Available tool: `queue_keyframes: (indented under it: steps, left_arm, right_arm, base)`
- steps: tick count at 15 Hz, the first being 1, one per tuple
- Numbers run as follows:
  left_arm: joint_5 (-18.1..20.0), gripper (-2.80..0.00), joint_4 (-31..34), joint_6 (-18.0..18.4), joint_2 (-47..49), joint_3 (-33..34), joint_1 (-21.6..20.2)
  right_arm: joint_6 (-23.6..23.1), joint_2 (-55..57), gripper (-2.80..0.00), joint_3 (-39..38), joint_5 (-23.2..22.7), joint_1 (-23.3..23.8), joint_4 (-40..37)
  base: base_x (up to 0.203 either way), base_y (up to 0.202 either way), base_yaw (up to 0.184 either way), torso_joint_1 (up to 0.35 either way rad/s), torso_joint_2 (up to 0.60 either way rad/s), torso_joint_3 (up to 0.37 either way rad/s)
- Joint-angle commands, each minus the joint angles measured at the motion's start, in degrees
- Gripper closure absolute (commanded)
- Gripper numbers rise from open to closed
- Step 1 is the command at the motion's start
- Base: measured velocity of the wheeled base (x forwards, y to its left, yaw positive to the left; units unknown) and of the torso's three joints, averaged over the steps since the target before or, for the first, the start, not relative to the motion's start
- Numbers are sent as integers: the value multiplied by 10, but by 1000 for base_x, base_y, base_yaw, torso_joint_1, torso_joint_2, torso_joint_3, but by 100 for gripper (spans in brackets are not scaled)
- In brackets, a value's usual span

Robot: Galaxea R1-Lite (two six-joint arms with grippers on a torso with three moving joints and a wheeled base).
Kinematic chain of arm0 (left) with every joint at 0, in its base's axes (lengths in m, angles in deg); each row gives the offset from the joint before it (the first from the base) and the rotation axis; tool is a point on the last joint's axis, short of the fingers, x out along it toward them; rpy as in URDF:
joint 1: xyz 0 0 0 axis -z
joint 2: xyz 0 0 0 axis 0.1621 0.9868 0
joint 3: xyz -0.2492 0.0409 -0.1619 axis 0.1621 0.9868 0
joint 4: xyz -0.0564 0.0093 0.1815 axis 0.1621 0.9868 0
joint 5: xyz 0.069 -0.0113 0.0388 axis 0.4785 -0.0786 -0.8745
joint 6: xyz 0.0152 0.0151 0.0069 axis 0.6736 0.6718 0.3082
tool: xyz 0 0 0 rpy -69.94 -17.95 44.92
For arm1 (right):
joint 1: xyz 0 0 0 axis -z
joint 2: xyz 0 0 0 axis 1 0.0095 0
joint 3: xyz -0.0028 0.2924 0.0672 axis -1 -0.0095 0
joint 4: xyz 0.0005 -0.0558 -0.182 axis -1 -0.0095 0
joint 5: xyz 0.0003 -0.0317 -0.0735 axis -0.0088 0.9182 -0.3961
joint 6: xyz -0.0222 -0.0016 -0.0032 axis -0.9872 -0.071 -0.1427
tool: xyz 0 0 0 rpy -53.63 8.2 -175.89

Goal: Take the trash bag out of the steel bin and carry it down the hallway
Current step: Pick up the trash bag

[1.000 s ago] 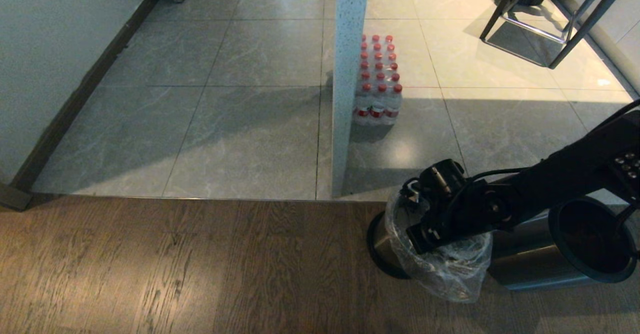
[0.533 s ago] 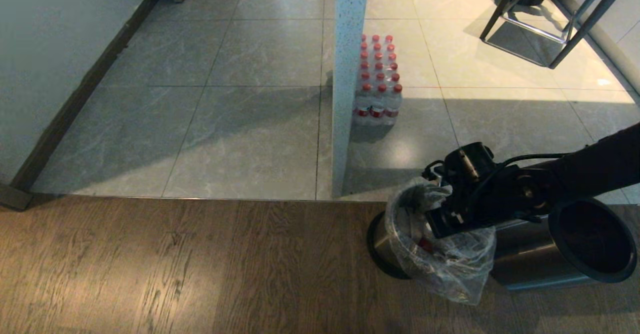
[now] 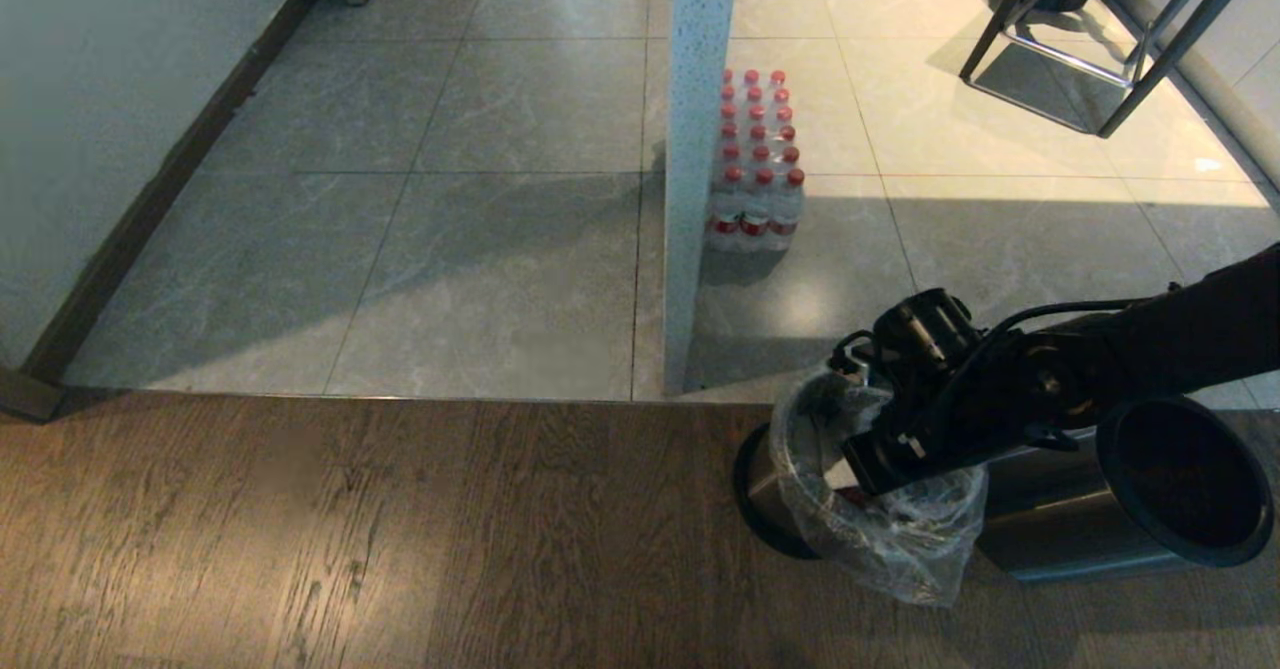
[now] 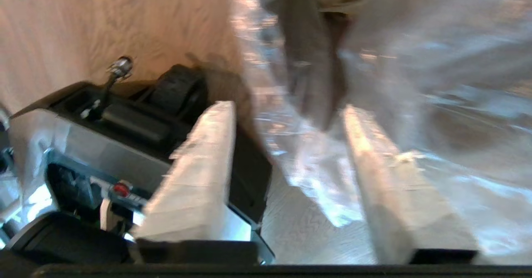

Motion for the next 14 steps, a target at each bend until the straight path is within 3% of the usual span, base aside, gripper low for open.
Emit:
queue_keyframes:
  steps: [1, 6, 13, 14]
  left_arm:
    - [0, 0, 0, 0, 0, 0, 0]
    - [0, 0, 0, 0, 0, 0, 0]
    - [0, 0, 0, 0, 0, 0, 0]
    - [0, 0, 0, 0, 0, 0, 0]
  right_arm:
    - [0, 15, -280, 0, -3, -9, 1]
    - [39, 76, -280, 23, -4, -20, -1]
    - [41, 105, -280, 51, -5, -19, 5]
    - [41, 107, 0, 52, -5, -19, 5]
  base:
    - [0, 0, 0, 0, 0, 0]
    - [0, 0, 0, 0, 0, 0]
    - [0, 0, 0, 0, 0, 0]
    - [0, 0, 0, 0, 0, 0]
